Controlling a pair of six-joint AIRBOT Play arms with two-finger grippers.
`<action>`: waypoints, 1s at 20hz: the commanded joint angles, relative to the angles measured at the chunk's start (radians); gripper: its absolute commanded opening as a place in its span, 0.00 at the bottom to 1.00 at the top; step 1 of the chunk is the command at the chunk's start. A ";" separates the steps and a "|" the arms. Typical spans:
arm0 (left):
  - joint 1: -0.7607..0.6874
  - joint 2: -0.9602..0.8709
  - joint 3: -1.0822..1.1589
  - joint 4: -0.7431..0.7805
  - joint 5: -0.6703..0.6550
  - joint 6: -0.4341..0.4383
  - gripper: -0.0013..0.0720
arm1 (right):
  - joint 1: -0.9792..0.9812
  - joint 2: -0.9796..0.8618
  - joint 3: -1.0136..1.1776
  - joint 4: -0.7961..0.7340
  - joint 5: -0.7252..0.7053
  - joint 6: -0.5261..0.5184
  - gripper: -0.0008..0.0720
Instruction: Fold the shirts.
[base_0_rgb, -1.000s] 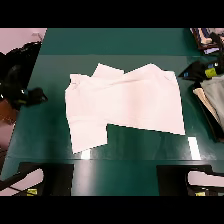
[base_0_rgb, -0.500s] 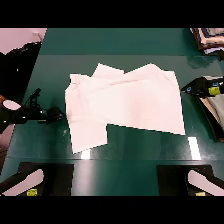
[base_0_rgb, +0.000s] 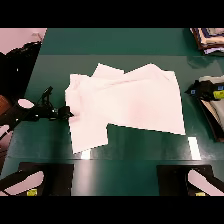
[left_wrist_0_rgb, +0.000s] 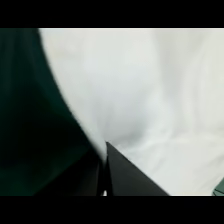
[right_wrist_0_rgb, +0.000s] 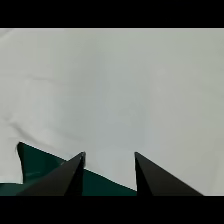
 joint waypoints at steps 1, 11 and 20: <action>-0.010 -0.002 0.098 -0.014 -0.091 0.011 0.06 | -0.095 0.039 -0.116 -0.189 0.024 0.029 0.51; -0.010 -0.002 0.168 -0.016 -0.116 0.010 0.06 | -0.306 -0.088 -0.475 -0.188 -0.076 -0.009 0.54; -0.010 -0.002 0.168 -0.013 -0.135 0.010 0.06 | -0.147 -0.147 -0.466 -0.166 -0.201 -0.009 0.11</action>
